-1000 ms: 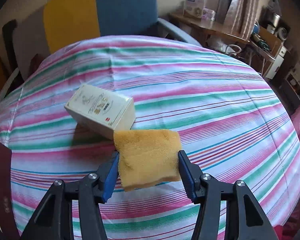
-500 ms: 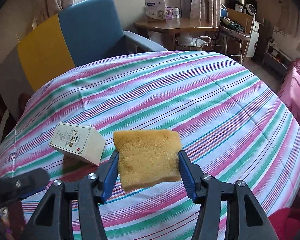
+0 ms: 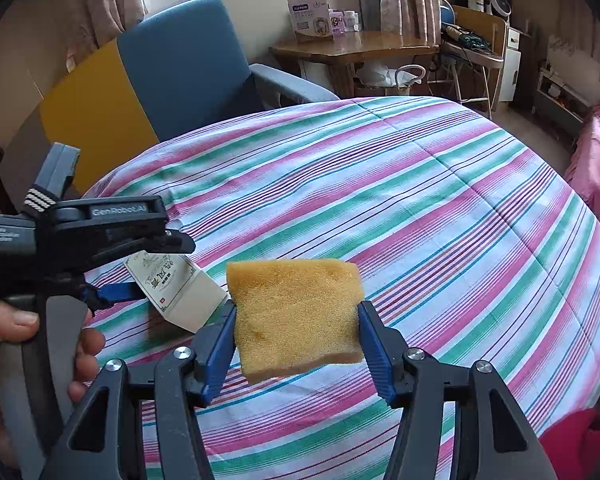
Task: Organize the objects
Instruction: 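Grasp the yellow sponge with the right gripper while the left gripper grasps the white box, then carry the white box into the gold tray with the left gripper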
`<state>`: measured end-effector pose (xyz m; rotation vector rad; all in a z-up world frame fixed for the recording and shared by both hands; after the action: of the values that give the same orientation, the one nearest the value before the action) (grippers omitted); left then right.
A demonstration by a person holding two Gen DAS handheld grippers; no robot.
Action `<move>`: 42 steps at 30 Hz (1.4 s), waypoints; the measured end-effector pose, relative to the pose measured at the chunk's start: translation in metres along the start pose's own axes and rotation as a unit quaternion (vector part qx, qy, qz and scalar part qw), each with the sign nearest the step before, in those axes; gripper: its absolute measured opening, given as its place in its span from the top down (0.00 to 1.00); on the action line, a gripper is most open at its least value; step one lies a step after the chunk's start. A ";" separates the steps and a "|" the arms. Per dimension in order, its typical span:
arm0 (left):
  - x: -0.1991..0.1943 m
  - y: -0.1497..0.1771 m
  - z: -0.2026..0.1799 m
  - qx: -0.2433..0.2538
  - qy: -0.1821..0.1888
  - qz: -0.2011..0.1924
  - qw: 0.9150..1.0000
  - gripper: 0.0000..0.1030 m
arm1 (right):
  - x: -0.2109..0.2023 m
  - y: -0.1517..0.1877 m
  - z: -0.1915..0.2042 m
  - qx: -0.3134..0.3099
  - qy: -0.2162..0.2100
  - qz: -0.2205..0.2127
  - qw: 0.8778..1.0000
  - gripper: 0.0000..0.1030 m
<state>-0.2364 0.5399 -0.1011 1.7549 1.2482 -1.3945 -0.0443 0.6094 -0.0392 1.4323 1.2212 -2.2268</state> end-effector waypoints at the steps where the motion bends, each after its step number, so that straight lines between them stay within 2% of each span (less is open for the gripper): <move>1: 0.000 0.004 0.000 0.009 -0.005 -0.003 1.000 0.22 | 0.001 0.001 0.000 -0.002 0.002 0.003 1.000 0.43; 5: -0.011 0.031 0.004 0.056 0.007 -0.031 0.998 0.43 | 0.010 0.002 0.001 -0.012 0.007 0.017 1.000 0.43; 7: -0.023 0.052 0.009 0.096 -0.003 -0.054 0.994 0.47 | 0.015 0.004 0.001 -0.018 0.002 0.028 0.999 0.43; 13: -0.060 0.119 0.046 0.137 -0.023 -0.093 0.986 0.49 | 0.028 0.011 0.021 -0.064 -0.024 0.051 0.996 0.44; 18: -0.083 0.176 0.085 0.124 -0.038 -0.119 0.984 0.49 | 0.038 0.025 0.046 -0.121 -0.060 0.076 0.988 0.44; 22: -0.093 0.213 0.098 0.118 -0.046 -0.139 0.982 0.49 | 0.037 0.036 0.070 -0.172 -0.084 0.072 0.979 0.44; 25: -0.097 0.236 0.100 0.120 -0.054 -0.159 0.978 0.49 | 0.038 0.045 0.080 -0.198 -0.084 0.073 0.974 0.44; 31: -0.092 0.255 0.106 0.128 -0.070 -0.176 0.973 0.50 | 0.046 0.057 0.087 -0.228 -0.054 0.073 0.969 0.45; 37: -0.093 0.263 0.106 0.143 -0.079 -0.192 0.968 0.50 | 0.046 0.060 0.087 -0.234 -0.049 0.070 0.968 0.45; 42: -0.093 0.263 0.107 0.144 -0.079 -0.197 0.967 0.50 | 0.047 0.061 0.087 -0.236 -0.050 0.074 0.968 0.45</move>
<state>-0.0442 0.3123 -0.0747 1.5886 1.4141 -1.9889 -0.0886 0.5177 -0.0947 1.1632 1.4329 -1.7310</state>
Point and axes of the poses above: each gripper's, at about its wrist camera, not at the fingertips, and x roughly the way its jaws point, z to its left, y to its underside, the point moved 1 cm from there along x, roughly the way its jaws point, and after that the axes turned 3 degrees about z, right-handed, at the moved point
